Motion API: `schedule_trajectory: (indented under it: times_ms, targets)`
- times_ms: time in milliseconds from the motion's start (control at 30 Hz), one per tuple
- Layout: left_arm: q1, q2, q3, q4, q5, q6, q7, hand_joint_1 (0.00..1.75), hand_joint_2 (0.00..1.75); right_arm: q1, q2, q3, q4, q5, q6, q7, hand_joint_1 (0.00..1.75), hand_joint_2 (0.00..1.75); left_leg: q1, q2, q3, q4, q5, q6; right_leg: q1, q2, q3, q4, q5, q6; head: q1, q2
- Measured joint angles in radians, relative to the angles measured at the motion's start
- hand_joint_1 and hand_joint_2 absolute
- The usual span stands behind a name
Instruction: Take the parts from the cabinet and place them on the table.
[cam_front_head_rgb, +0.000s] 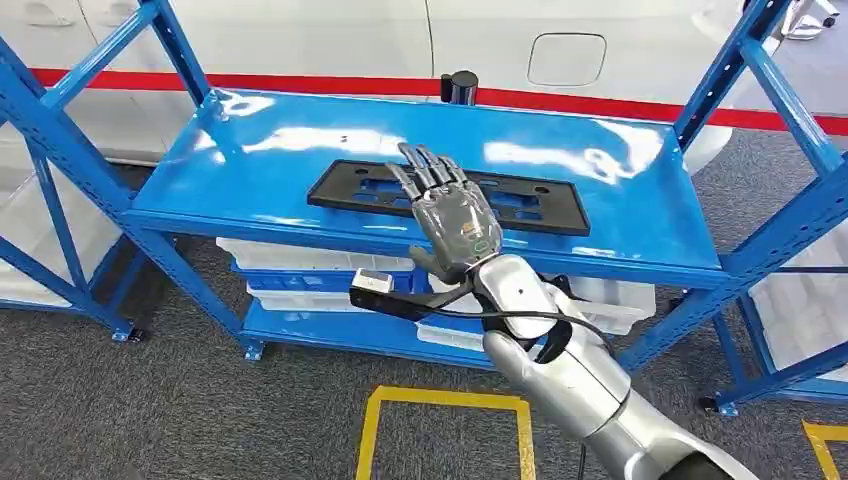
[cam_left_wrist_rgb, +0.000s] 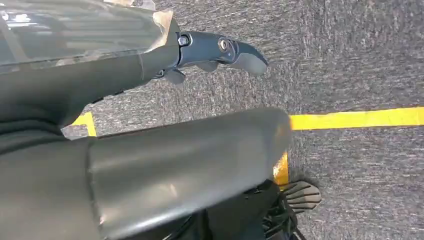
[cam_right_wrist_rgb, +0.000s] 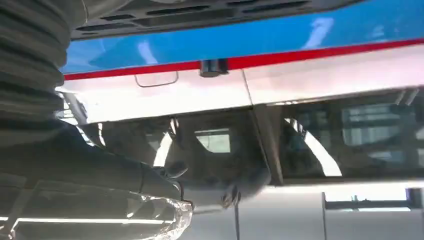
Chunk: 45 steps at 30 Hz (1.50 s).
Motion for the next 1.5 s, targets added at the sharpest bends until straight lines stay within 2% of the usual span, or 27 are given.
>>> schedule_trajectory:
  times_ms: [33,67,100,133,167,200,233,267,300,367,433,467,500,533,800,833,900,1500]
  targets:
    - [-0.001,0.003,0.0,0.0,-0.001,0.001,0.0,0.0,0.0,-0.001,0.001,-0.001,0.001,0.002,0.002,0.005,0.0,1.75,0.0,0.0,0.002,0.001,-0.004,-0.004,-0.01,0.002,0.011,-0.001,-0.001,-0.003,-0.001,0.0]
    - [-0.001,0.003,0.0,0.0,-0.002,0.002,-0.002,0.0,0.0,-0.001,0.002,-0.002,0.001,0.005,0.008,0.01,0.0,1.75,0.002,0.002,-0.011,0.024,-0.008,-0.008,-0.013,0.002,0.024,-0.007,-0.005,-0.007,0.0,0.0]
    - [-0.003,0.0,0.0,0.0,-0.005,0.001,-0.003,0.0,0.0,-0.002,0.003,-0.002,0.002,0.007,0.012,0.015,0.0,1.75,0.003,0.007,-0.035,0.077,-0.017,-0.014,-0.014,0.002,0.033,-0.009,-0.011,-0.016,-0.008,0.0]
    - [-0.005,-0.001,-0.001,0.0,-0.009,0.001,-0.003,0.0,0.0,-0.002,0.003,-0.002,0.003,0.011,0.016,0.019,0.0,1.75,0.006,0.008,-0.075,0.141,-0.039,-0.02,-0.014,0.002,0.037,-0.01,-0.016,-0.022,-0.007,0.0]
    - [-0.004,-0.001,0.0,0.0,-0.011,0.002,-0.003,0.0,0.0,0.0,0.002,-0.002,0.006,0.015,0.023,0.025,0.0,1.75,0.01,0.01,-0.129,0.219,-0.076,-0.026,-0.013,0.002,0.042,-0.009,-0.021,-0.029,-0.008,0.0]
    - [-0.003,-0.001,-0.001,0.0,-0.015,0.004,-0.003,0.0,0.0,0.005,0.0,-0.003,0.008,0.019,0.027,0.033,0.0,1.75,0.011,0.011,-0.175,0.272,-0.102,-0.03,-0.011,0.002,0.046,-0.009,-0.027,-0.03,-0.007,0.0]
    - [-0.002,-0.002,-0.001,0.0,-0.021,0.012,-0.003,0.0,0.0,0.011,-0.002,-0.005,0.01,0.022,0.031,0.039,0.0,1.75,0.012,0.011,-0.205,0.293,-0.102,-0.031,-0.01,0.004,0.051,-0.009,-0.032,-0.03,-0.007,0.0]
    - [-0.001,-0.003,-0.001,0.0,-0.023,0.024,-0.003,0.0,0.0,0.017,-0.005,-0.009,0.013,0.027,0.034,0.046,0.0,1.75,0.012,0.011,-0.215,0.271,-0.071,-0.03,-0.009,0.006,0.059,-0.009,-0.039,-0.028,-0.008,0.0]
    - [-0.002,-0.003,-0.001,0.0,-0.023,0.031,-0.003,0.0,0.0,0.022,-0.007,-0.011,0.013,0.031,0.036,0.05,0.0,1.75,0.012,0.012,-0.206,0.223,-0.026,-0.027,-0.009,0.007,0.067,-0.009,-0.044,-0.027,-0.007,0.0]
    - [-0.002,-0.004,-0.001,0.0,-0.024,0.046,-0.003,0.0,0.0,0.031,-0.01,-0.02,0.013,0.041,0.038,0.058,0.0,1.75,0.011,0.012,-0.144,0.043,0.106,-0.013,-0.008,0.01,0.089,-0.01,-0.058,-0.022,-0.007,0.0]
    - [-0.003,-0.005,-0.001,0.0,-0.029,0.067,-0.005,0.0,0.0,0.043,-0.014,-0.03,0.011,0.056,0.043,0.067,0.0,1.75,0.001,0.011,-0.138,0.016,0.073,-0.005,-0.003,0.011,0.091,-0.012,-0.063,-0.015,-0.007,0.0]
    - [-0.003,-0.005,-0.001,0.0,-0.028,0.076,-0.006,0.0,0.0,0.055,-0.018,-0.036,0.006,0.062,0.044,0.072,0.0,1.75,-0.002,0.009,-0.127,0.016,0.092,0.004,-0.003,0.012,0.088,-0.014,-0.067,-0.006,-0.008,0.0]
    - [0.0,-0.005,0.0,0.0,-0.027,0.084,-0.008,0.0,0.0,0.072,-0.023,-0.042,-0.002,0.068,0.043,0.073,0.0,1.75,0.001,0.01,-0.122,0.013,0.103,-0.001,0.003,0.011,0.089,-0.006,-0.077,-0.008,-0.008,0.0]
    - [0.0,-0.006,0.0,0.0,-0.023,0.087,-0.011,0.0,0.0,0.09,-0.032,-0.051,-0.018,0.073,0.043,0.075,0.0,1.75,-0.002,0.008,-0.123,0.014,0.102,-0.004,0.0,0.009,0.093,-0.009,-0.074,-0.012,-0.007,0.0]
    - [0.001,-0.01,0.0,0.0,-0.023,0.097,-0.014,0.0,0.0,0.21,-0.084,-0.105,-0.15,0.088,0.041,0.081,0.0,1.75,-0.007,0.006,-0.124,0.014,0.095,0.006,-0.003,0.006,0.101,-0.027,-0.073,-0.01,-0.007,0.0]
    - [0.001,-0.011,0.0,0.0,-0.023,0.097,-0.014,0.0,0.0,0.215,-0.087,-0.108,-0.157,0.089,0.041,0.081,0.0,1.75,-0.007,0.006,-0.124,0.014,0.095,0.006,-0.003,0.006,0.101,-0.027,-0.072,-0.009,-0.007,0.0]
    - [0.001,-0.012,0.0,0.0,-0.023,0.097,-0.014,0.0,0.0,0.222,-0.091,-0.109,-0.171,0.09,0.042,0.083,0.0,1.75,-0.008,0.006,-0.124,0.014,0.096,0.008,-0.005,0.006,0.101,-0.028,-0.071,0.0,-0.007,0.0]
    - [0.001,-0.013,0.0,0.0,-0.028,0.098,-0.015,0.0,0.0,0.238,-0.102,-0.124,-0.195,0.093,0.043,0.087,0.0,1.75,-0.004,0.006,-0.122,0.014,0.097,0.01,-0.001,0.006,0.103,-0.028,-0.071,0.001,-0.007,0.0]
